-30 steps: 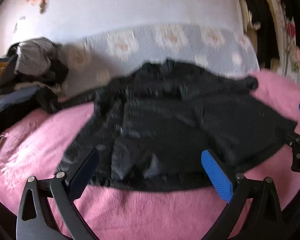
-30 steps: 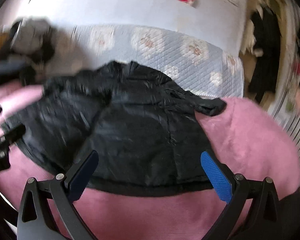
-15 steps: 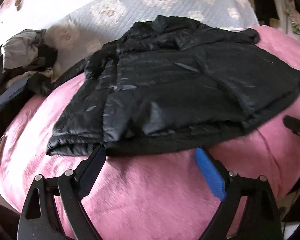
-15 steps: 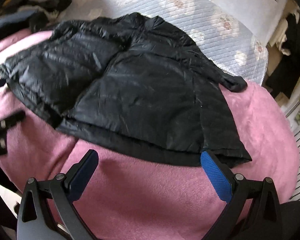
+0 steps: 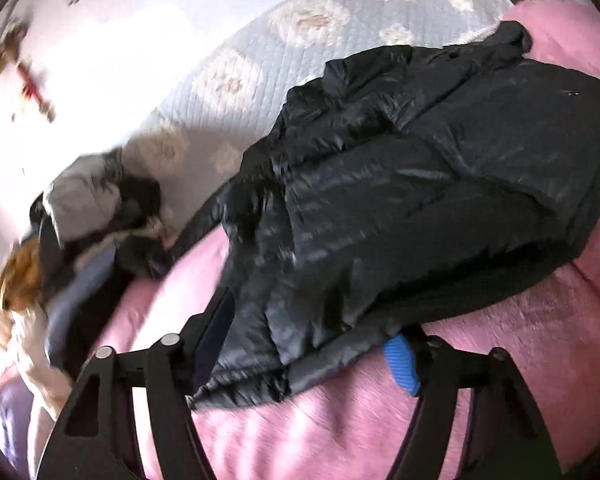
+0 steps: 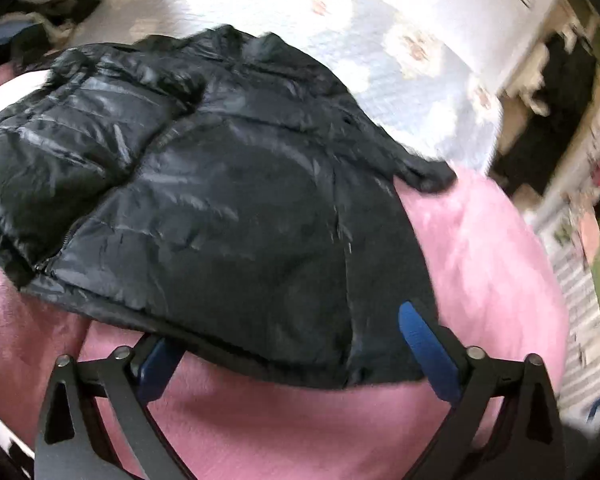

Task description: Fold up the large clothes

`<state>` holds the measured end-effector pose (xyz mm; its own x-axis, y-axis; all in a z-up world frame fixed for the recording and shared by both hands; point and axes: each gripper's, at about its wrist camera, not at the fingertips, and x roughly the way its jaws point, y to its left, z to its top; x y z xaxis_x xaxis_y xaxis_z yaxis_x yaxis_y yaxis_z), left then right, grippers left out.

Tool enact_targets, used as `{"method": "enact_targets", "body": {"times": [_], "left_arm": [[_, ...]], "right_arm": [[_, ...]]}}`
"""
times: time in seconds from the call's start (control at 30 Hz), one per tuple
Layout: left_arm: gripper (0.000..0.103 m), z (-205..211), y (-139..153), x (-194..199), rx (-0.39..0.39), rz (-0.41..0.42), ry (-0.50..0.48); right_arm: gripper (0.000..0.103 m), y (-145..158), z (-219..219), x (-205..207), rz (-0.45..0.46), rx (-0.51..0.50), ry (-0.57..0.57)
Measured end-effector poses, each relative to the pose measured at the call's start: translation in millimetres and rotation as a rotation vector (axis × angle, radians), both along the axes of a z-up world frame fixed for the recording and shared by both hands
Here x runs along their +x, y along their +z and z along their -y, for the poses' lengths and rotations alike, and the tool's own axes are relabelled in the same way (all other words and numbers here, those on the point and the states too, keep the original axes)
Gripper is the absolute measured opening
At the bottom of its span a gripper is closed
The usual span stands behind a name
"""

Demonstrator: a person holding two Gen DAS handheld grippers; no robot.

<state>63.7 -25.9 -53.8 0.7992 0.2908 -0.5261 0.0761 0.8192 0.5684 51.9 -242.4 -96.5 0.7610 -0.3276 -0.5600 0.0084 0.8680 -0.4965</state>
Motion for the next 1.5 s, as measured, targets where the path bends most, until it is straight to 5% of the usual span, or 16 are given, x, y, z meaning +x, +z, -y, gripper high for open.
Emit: {"method": "enact_targets", "body": {"times": [0.17,0.4,0.57,0.73,0.93,1.03,1.1,1.2,1.37,1.5], "left_arm": [[0.081,-6.2,13.8,29.3,0.057,-0.089,-0.051],[0.085,-43.3,50.8,105.7,-0.116,-0.086,-0.026],[0.085,-77.6,43.4,154.9,-0.231,-0.159,0.043],[0.091,-108.0,42.7,133.6,-0.424,-0.184,0.011],[0.094,-124.4,13.5,126.0,-0.462,-0.305,0.103],[0.068,-135.3,4.2,136.3,-0.568,-0.341,0.142],[0.033,-139.9,0.1,142.5,-0.628,-0.352,0.16],[0.007,-143.5,2.2,142.7,-0.663,-0.328,0.173],[0.005,-146.8,12.4,137.3,-0.677,-0.274,0.173],[0.004,-153.9,23.2,132.6,-0.746,-0.228,0.176]], "right_arm": [[0.096,38.2,1.3,17.5,-0.019,-0.074,0.15],[0.096,78.5,27.0,91.4,-0.032,0.027,0.145],[0.096,81.1,45.3,139.4,-0.014,0.053,0.036],[0.097,97.0,72.8,129.6,0.005,0.219,0.037],[0.098,110.3,130.3,81.3,0.033,0.311,0.039],[0.099,120.8,152.1,62.2,0.074,0.395,0.043],[0.102,128.7,162.9,51.1,0.103,0.472,0.074],[0.103,125.6,161.9,45.9,0.053,0.488,0.132],[0.103,97.3,149.2,47.1,-0.083,0.345,0.166],[0.103,57.4,166.6,73.6,-0.186,0.386,-0.044]]}}
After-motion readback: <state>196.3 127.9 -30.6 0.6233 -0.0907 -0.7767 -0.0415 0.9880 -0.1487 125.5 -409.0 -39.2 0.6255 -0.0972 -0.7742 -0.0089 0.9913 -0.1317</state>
